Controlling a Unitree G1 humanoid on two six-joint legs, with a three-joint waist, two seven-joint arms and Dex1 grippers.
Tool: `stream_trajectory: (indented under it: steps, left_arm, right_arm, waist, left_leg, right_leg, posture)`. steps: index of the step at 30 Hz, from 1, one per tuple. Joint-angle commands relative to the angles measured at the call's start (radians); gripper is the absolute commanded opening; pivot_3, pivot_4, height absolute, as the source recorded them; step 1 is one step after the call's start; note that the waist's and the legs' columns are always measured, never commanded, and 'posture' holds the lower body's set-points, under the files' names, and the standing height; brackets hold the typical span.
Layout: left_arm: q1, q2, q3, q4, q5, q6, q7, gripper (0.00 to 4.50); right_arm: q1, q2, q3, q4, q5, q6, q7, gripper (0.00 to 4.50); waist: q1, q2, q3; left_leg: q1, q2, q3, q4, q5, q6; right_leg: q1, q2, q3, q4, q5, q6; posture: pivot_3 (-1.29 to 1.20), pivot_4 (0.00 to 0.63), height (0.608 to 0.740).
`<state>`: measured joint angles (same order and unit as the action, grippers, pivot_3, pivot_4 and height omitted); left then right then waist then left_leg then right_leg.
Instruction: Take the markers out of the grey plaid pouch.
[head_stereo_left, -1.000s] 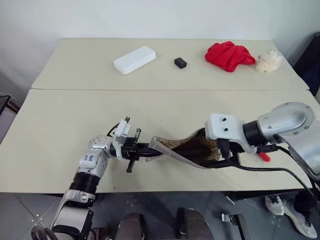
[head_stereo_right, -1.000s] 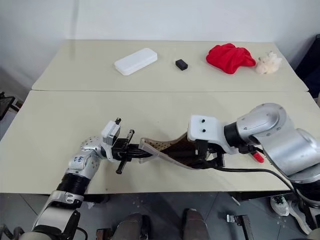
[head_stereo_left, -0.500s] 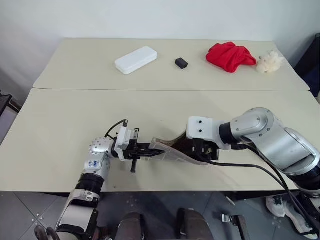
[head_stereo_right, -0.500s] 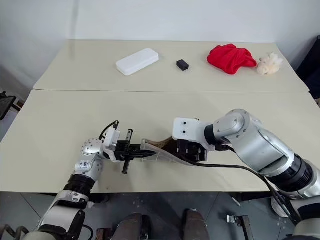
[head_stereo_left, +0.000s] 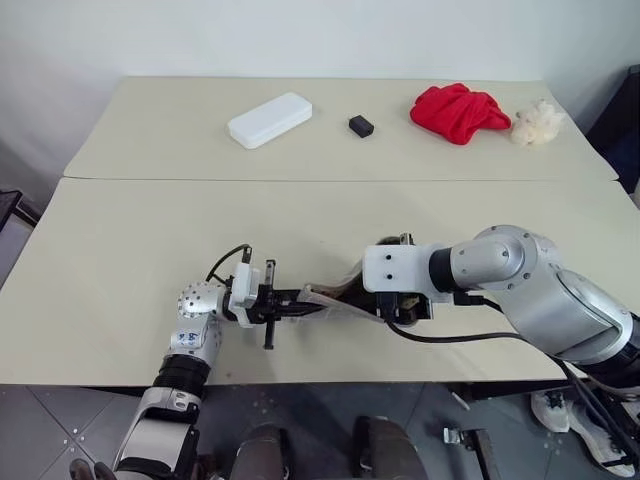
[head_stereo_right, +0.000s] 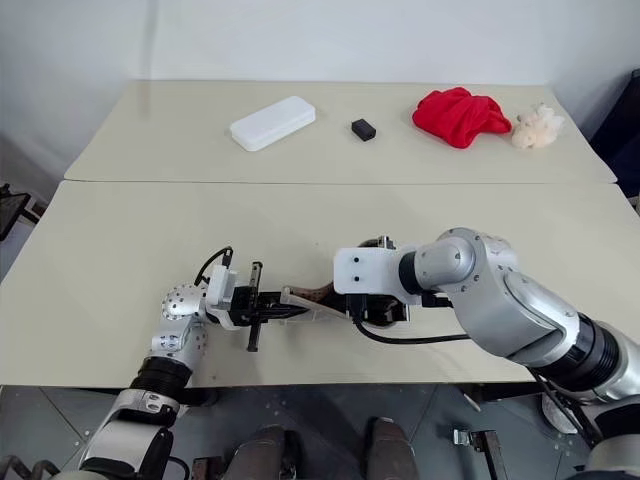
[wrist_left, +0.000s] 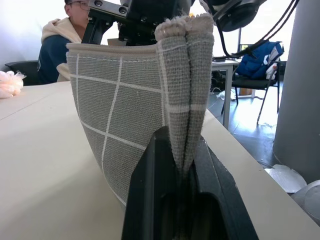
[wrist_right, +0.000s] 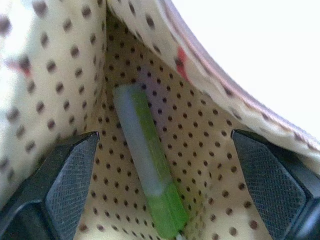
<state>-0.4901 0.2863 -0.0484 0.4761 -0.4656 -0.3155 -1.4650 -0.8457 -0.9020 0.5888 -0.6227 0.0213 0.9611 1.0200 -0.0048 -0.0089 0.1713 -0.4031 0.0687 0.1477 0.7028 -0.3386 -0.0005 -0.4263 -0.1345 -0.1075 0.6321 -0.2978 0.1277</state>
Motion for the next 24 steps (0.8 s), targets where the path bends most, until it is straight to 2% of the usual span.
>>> stream_trajectory:
  steps: [1, 2, 6, 12, 18, 24]
  left_arm:
    - [0.021, -0.003, 0.004, -0.019, 0.003, 0.010, 0.007, 0.00]
    - [0.022, -0.002, 0.003, -0.022, 0.003, 0.013, 0.008, 0.00]
    - [0.026, 0.002, 0.002, -0.035, 0.001, 0.026, 0.007, 0.00]
    - [0.031, 0.004, -0.003, -0.054, 0.002, 0.048, 0.002, 0.00]
    - [0.020, -0.005, -0.006, -0.037, 0.008, 0.046, -0.007, 0.00]
    - [0.014, -0.010, -0.002, -0.024, 0.006, 0.041, -0.015, 0.00]
  right_arm:
    - [0.007, 0.008, -0.019, -0.031, -0.002, -0.005, -0.002, 4.08]
    - [0.011, 0.003, -0.016, -0.032, -0.007, -0.012, -0.001, 3.91]
    - [0.013, 0.004, -0.014, -0.033, -0.008, -0.010, 0.004, 2.72]
    - [-0.010, 0.008, 0.016, -0.032, -0.012, 0.004, 0.038, 2.72]
    - [-0.087, 0.041, 0.105, 0.019, -0.065, -0.024, 0.067, 2.72]
    - [-0.082, 0.041, 0.153, 0.089, -0.106, -0.048, 0.088, 2.72]
  waist:
    - [0.000, 0.000, 0.000]
    - [0.000, 0.000, 0.000]
    - [0.000, 0.000, 0.000]
    - [0.000, 0.000, 0.000]
    - [-0.002, 0.000, 0.000]
    - [0.000, 0.000, 0.000]
  left_leg:
    - [0.000, 0.000, 0.000, 0.000, 0.000, 0.000]
    - [0.000, 0.000, 0.000, 0.000, 0.000, 0.000]
    - [0.000, 0.000, 0.000, 0.000, 0.000, 0.000]
    - [0.000, 0.000, 0.000, 0.000, 0.000, 0.000]
    - [0.000, 0.000, 0.000, 0.000, 0.000, 0.000]
    - [0.000, 0.000, 0.000, 0.000, 0.000, 0.000]
  right_leg:
    - [0.000, 0.000, 0.000, 0.000, 0.000, 0.000]
    - [0.000, 0.000, 0.000, 0.000, 0.000, 0.000]
    - [0.000, 0.000, 0.000, 0.000, 0.000, 0.000]
    - [0.000, 0.000, 0.000, 0.000, 0.000, 0.000]
    - [0.000, 0.000, 0.000, 0.000, 0.000, 0.000]
    - [0.000, 0.000, 0.000, 0.000, 0.000, 0.000]
  posture:
    - [0.00, 0.150, 0.740]
    - [0.00, 0.150, 0.740]
    - [0.00, 0.150, 0.740]
    - [0.00, 0.150, 0.740]
    - [0.00, 0.150, 0.740]
    - [0.00, 0.150, 0.740]
